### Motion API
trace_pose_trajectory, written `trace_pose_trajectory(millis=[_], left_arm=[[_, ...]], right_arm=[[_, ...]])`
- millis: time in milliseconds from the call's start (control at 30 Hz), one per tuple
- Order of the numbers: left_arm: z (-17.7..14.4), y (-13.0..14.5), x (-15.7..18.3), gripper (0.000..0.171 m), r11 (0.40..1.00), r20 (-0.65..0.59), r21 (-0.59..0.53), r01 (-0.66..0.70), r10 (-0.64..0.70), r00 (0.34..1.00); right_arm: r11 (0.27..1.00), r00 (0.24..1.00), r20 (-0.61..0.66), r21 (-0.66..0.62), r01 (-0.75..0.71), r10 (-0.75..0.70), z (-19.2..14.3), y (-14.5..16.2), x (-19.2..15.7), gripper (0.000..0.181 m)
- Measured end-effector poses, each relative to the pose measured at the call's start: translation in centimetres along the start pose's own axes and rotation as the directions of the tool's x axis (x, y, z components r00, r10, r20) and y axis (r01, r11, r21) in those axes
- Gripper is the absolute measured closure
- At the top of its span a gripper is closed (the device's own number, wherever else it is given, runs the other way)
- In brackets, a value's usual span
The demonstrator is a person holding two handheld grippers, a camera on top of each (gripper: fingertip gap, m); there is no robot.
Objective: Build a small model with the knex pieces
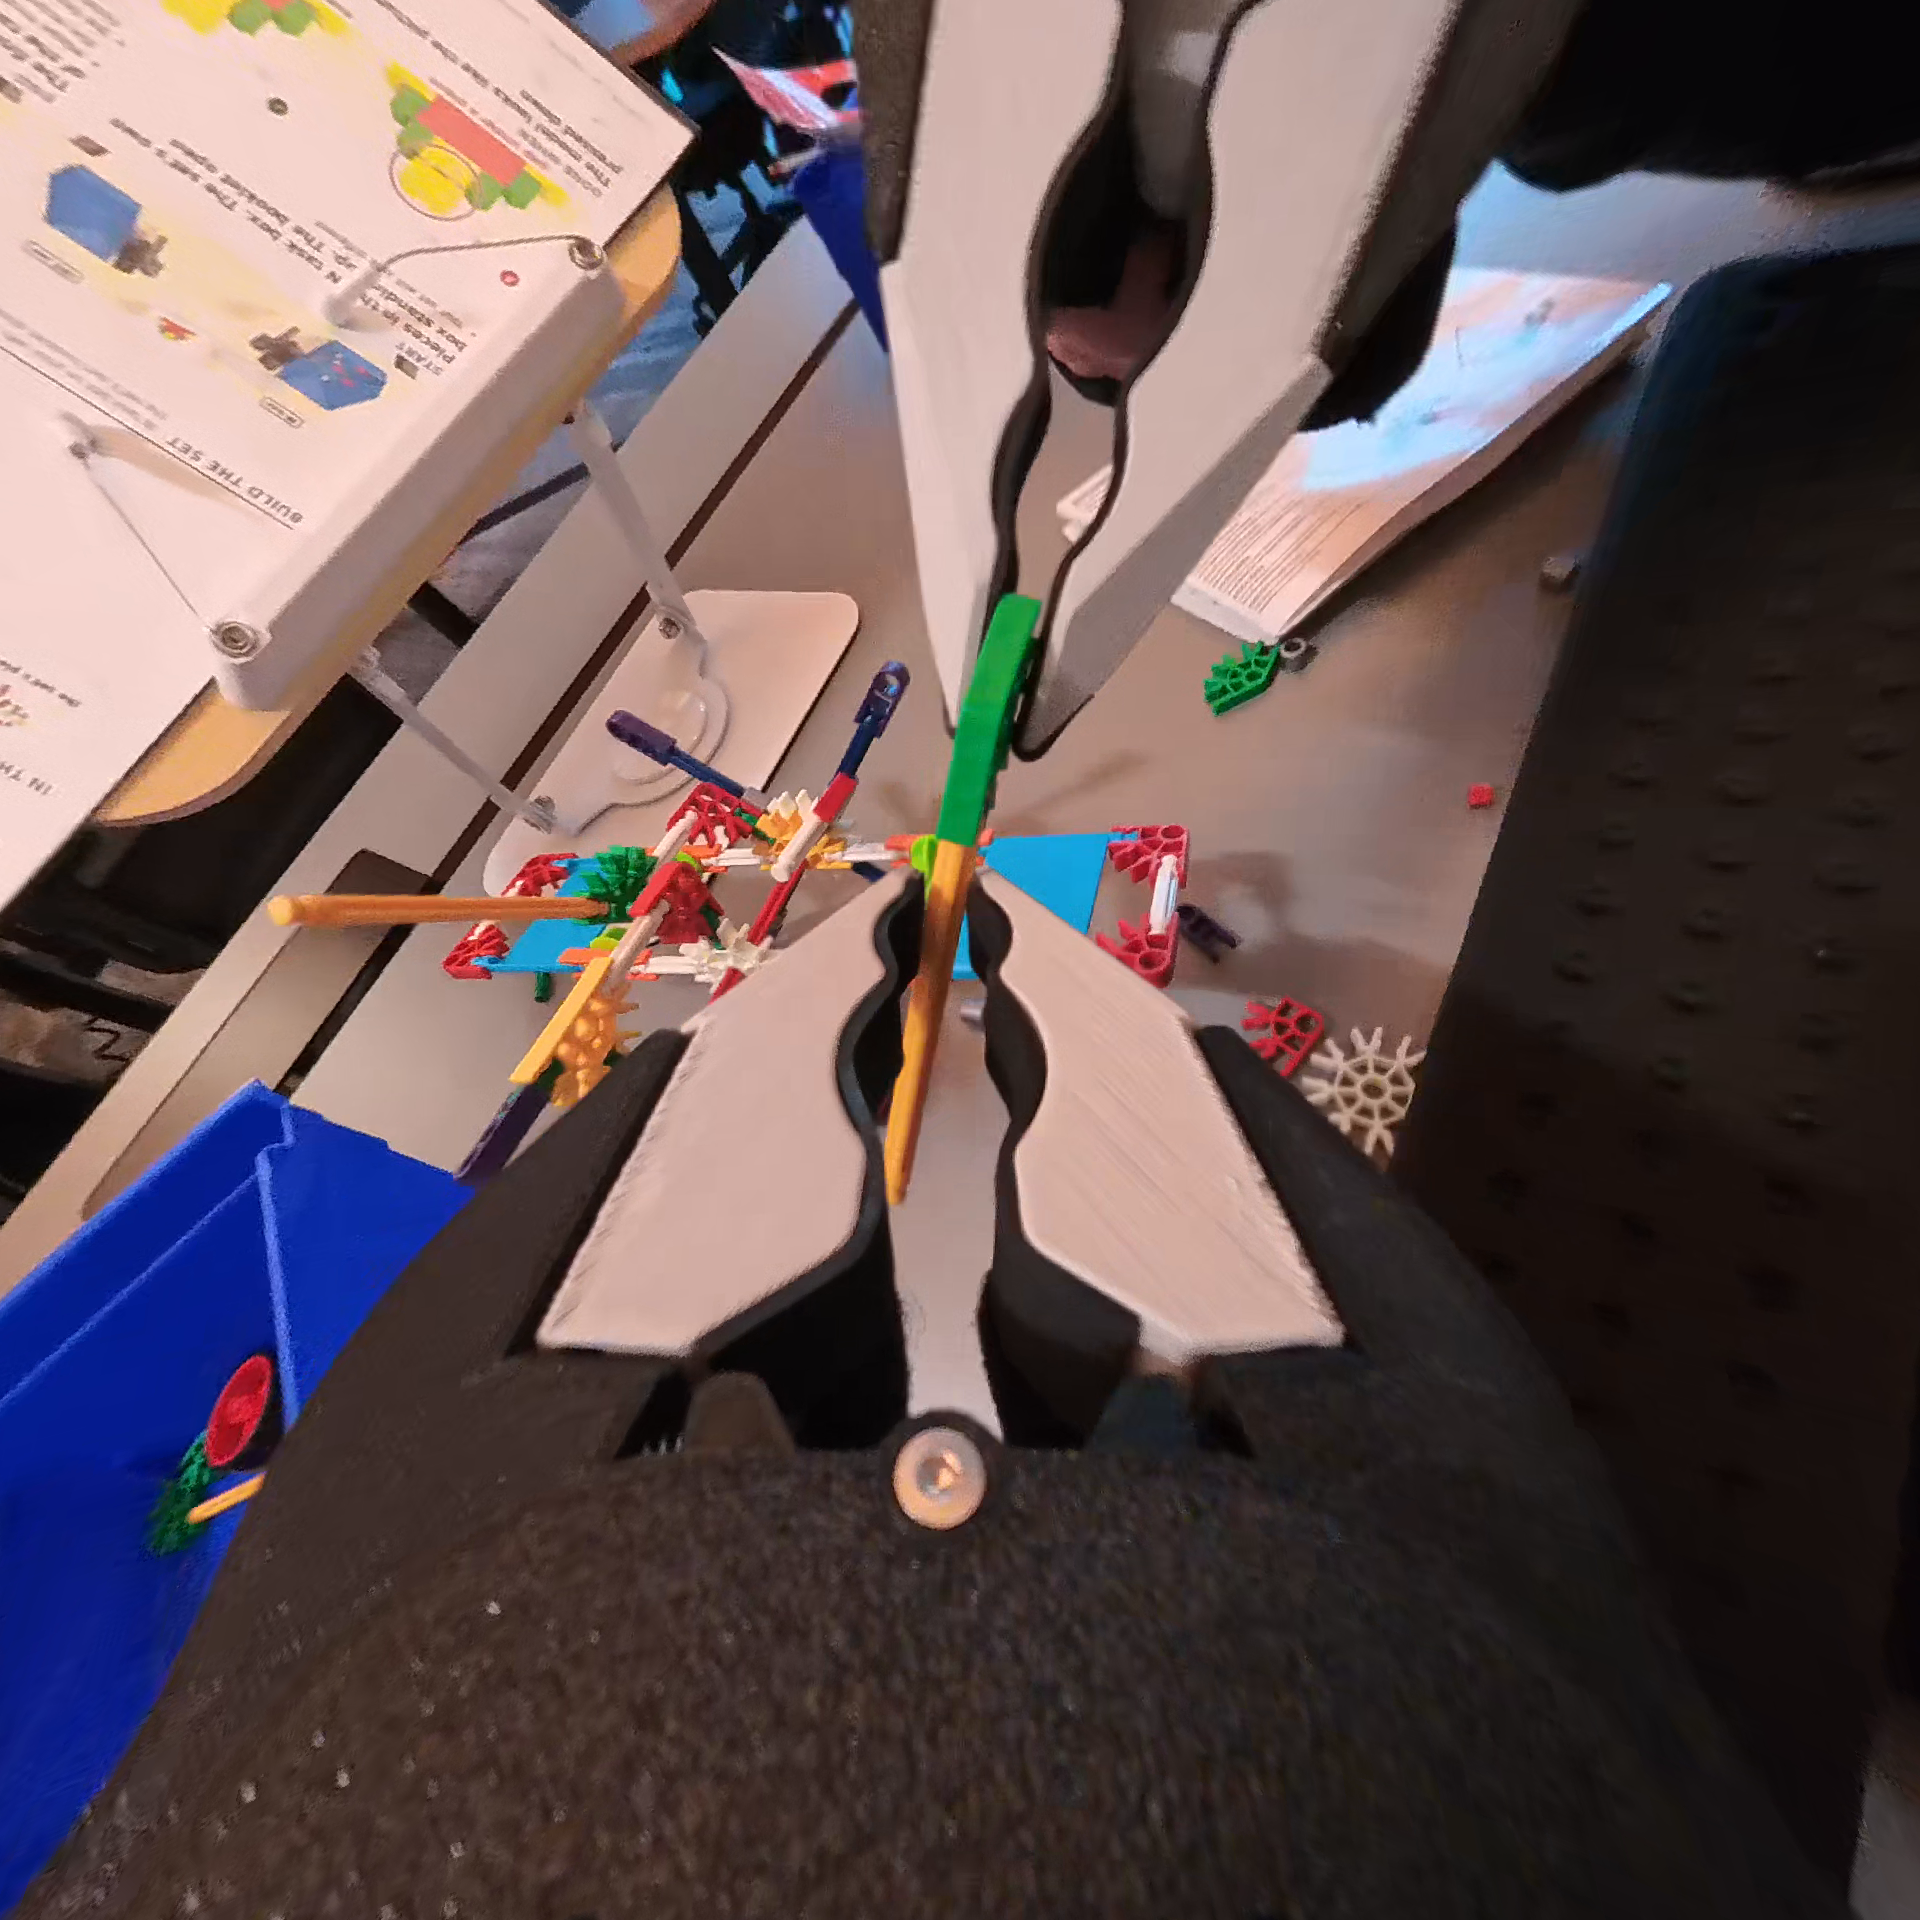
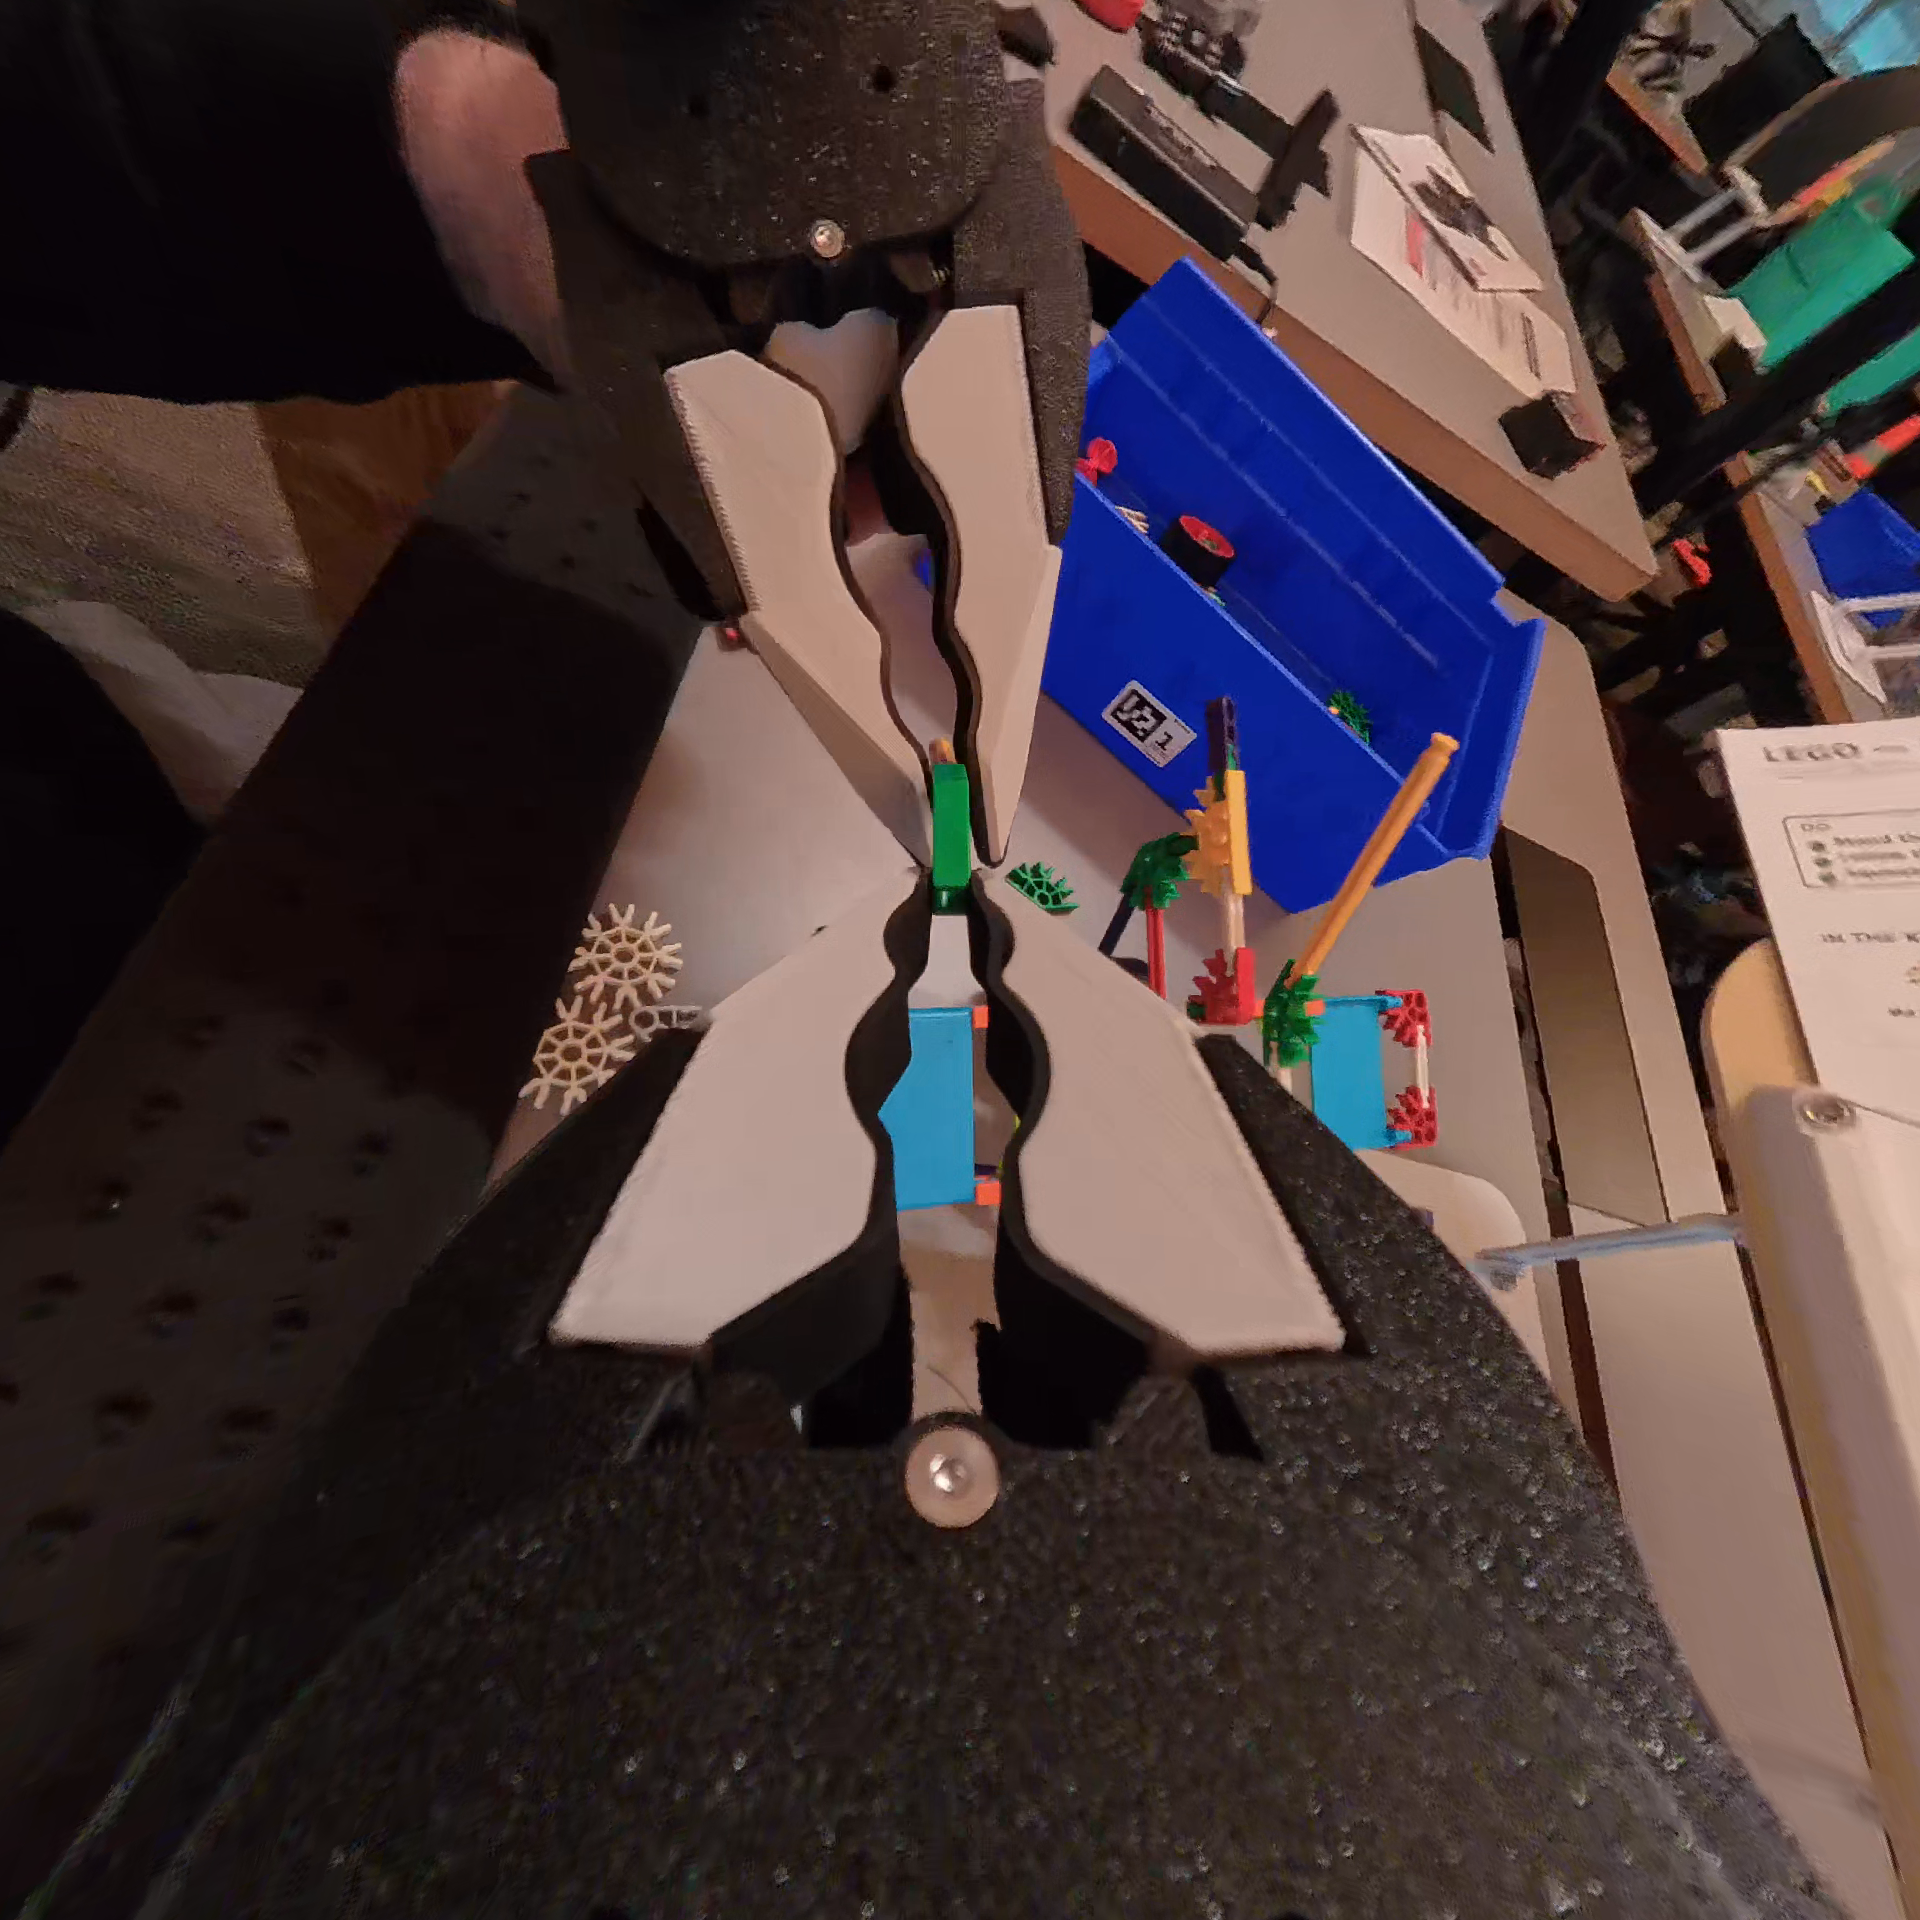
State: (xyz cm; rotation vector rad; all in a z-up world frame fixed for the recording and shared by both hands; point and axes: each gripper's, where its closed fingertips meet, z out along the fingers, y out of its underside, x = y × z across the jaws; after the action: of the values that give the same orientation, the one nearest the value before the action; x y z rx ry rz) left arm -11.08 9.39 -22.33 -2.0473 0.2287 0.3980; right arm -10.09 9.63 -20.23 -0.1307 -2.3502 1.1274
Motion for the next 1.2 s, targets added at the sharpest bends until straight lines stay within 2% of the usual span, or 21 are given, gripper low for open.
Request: trace_pose_trajectory(millis=[300,533,833,933,1033,1133,1200], left_arm=[[2.1,0.3,2.2,0.163,0.992,-0.070,0.044,0.118,-0.115,0.991],[2.3,0.7,3.0,0.163,0.990,-0.024,0.008,0.140,-0.140,0.990],[2.1,0.5,3.2,0.163,0.988,0.068,-0.010,0.151,-0.150,0.986],[2.3,-0.5,3.7,0.168,0.962,-0.008,0.055,0.267,-0.267,0.964],[2.7,0.5,3.0,0.168,0.954,0.020,0.031,0.298,-0.299,0.954],[2.9,0.0,3.2,0.167,0.927,-0.037,0.065,0.368,-0.366,0.930],[2.7,-0.7,3.2,0.167,0.886,-0.097,0.097,0.453,-0.444,0.891]], right_arm=[[0.995,0.962,-0.272,-0.097,-0.020,-0.007,-0.7,2.3,-1.7,0.175],[0.988,0.869,-0.484,-0.147,0.036,-0.104,-0.8,2.8,-2.6,0.175],[0.966,0.742,-0.621,-0.211,0.152,-0.252,-1.2,2.4,-2.7,0.174],[0.953,0.666,-0.681,-0.237,0.191,-0.303,-1.2,2.1,-2.1,0.177],[0.956,0.685,-0.669,-0.238,0.170,-0.288,-0.7,2.7,-1.7,0.176],[0.946,0.643,-0.696,-0.269,0.179,-0.319,-0.9,2.7,-1.3,0.176],[0.942,0.590,-0.734,-0.274,0.195,-0.335,-1.5,2.4,-1.0,0.176]])
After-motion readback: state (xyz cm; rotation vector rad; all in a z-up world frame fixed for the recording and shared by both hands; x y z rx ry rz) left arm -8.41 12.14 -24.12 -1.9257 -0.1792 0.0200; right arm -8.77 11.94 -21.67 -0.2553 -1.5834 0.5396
